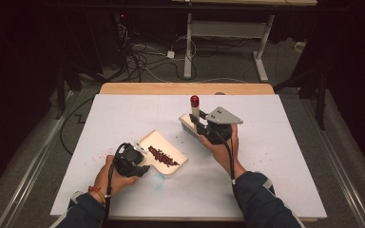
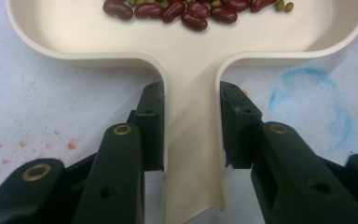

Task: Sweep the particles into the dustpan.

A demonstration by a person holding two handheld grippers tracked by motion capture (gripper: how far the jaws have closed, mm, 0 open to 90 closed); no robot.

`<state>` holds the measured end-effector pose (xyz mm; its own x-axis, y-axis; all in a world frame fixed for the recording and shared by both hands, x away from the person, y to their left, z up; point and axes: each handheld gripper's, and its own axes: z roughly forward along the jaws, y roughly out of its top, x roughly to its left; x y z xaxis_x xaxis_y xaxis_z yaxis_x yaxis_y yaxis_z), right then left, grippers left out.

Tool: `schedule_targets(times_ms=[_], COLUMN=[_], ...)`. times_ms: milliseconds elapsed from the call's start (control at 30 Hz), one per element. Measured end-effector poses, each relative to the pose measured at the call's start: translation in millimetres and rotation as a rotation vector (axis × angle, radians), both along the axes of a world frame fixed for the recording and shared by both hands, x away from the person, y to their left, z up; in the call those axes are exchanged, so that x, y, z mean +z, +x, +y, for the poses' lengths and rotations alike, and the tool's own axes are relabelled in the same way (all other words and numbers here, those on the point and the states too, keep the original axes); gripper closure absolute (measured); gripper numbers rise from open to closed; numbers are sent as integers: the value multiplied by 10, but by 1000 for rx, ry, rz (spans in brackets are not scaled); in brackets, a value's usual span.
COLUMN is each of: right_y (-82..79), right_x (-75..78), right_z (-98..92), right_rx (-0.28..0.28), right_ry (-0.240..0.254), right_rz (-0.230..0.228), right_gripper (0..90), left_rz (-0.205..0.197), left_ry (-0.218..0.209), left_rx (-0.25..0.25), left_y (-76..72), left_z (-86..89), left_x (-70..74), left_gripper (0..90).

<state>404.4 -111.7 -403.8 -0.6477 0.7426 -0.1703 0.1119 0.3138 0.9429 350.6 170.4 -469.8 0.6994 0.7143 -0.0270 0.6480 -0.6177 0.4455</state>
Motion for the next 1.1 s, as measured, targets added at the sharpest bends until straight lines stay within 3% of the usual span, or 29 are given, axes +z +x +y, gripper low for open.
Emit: schedule_targets(times_ms=[200,500,633,833,933,1100], right_y=[-118,-296,-368,-473,-519,-467], right_x=[-51,-67,-39,69,165,246], right_z=[174,343,372,355,297,142], right_rx=[49,131,168,210,183,144], right_ry=[-15,6,45,94,73,80], right_rz=[6,24,50,48,-11,-22], right_gripper=[696,693,697,702,702,702], left_rz=[-12,-13,-5,-2,-4,-3], left_ry=[0,-3,-8,-12,-7,-6], left_rx=[11,17,18,20,19,20], left_y=[-12,31,51,52,46,43], left_z=[-9,-20,-13,-8,0,13], left_x=[-3,1,-3,-2,1,1], left_gripper=[631,630,630,630,630,631])
